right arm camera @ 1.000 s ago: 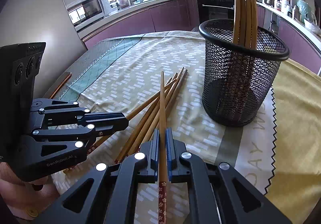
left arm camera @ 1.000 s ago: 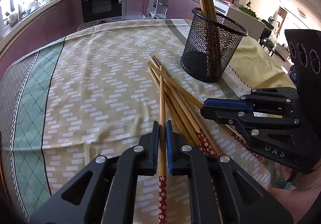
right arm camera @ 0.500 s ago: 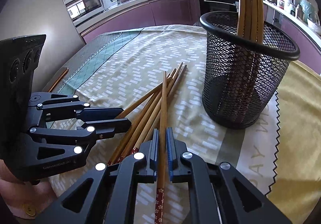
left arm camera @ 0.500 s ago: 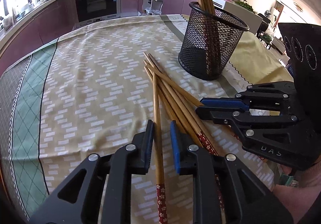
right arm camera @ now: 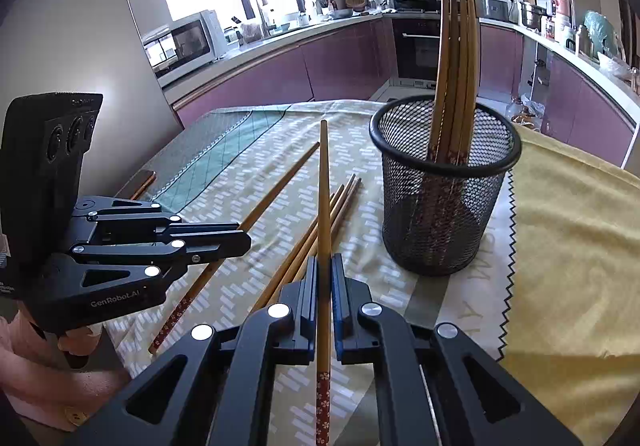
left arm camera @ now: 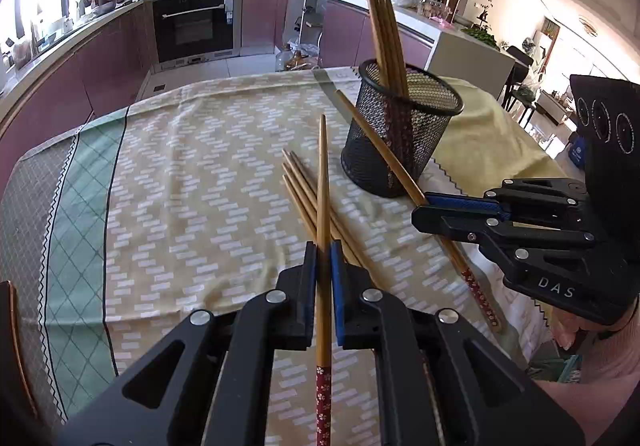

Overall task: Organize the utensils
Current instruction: 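Lift the held chopstick upright with the right gripper while the left gripper lifts its own, then lower the upright chopstick into the mesh cup with the right gripper while the left gripper inserts its own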

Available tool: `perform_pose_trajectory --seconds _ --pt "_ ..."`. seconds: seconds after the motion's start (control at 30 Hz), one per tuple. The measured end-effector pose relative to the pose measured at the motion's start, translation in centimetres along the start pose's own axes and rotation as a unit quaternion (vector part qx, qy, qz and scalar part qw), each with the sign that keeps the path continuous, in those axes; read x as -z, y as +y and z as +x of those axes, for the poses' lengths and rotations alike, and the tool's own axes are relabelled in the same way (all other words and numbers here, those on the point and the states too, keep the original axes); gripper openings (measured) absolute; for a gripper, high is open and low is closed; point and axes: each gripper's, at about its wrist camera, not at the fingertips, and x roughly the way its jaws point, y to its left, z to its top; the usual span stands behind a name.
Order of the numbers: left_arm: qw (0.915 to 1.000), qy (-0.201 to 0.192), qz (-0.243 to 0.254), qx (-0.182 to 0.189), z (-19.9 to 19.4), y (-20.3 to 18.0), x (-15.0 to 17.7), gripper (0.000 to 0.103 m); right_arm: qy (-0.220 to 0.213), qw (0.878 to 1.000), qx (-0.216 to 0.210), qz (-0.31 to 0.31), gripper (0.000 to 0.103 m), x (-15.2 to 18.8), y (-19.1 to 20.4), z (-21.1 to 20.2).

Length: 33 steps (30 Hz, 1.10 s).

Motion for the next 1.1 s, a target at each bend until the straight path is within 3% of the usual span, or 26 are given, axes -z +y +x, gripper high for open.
perform_pose_trajectory --seconds 0.27,0.6,1.1 --pt "0.9984 -0.043 0.006 0.035 -4.1 -0.7 -1.6 0.008 -0.048 0.999 -0.002 0.008 0.006 -1.1 -1.1 -3.5" --pt "0.9940 -0.096 0.022 0.048 -8.7 -1.4 -3.5 0.008 -0.095 0.995 0.003 0.010 0.006 -2.5 -1.6 -5.8" --pt "0.9867 -0.145 0.021 0.070 -10.7 -2.7 -8.7 0.008 -0.155 0.988 0.021 0.014 0.006 -6.1 -2.9 -8.6"
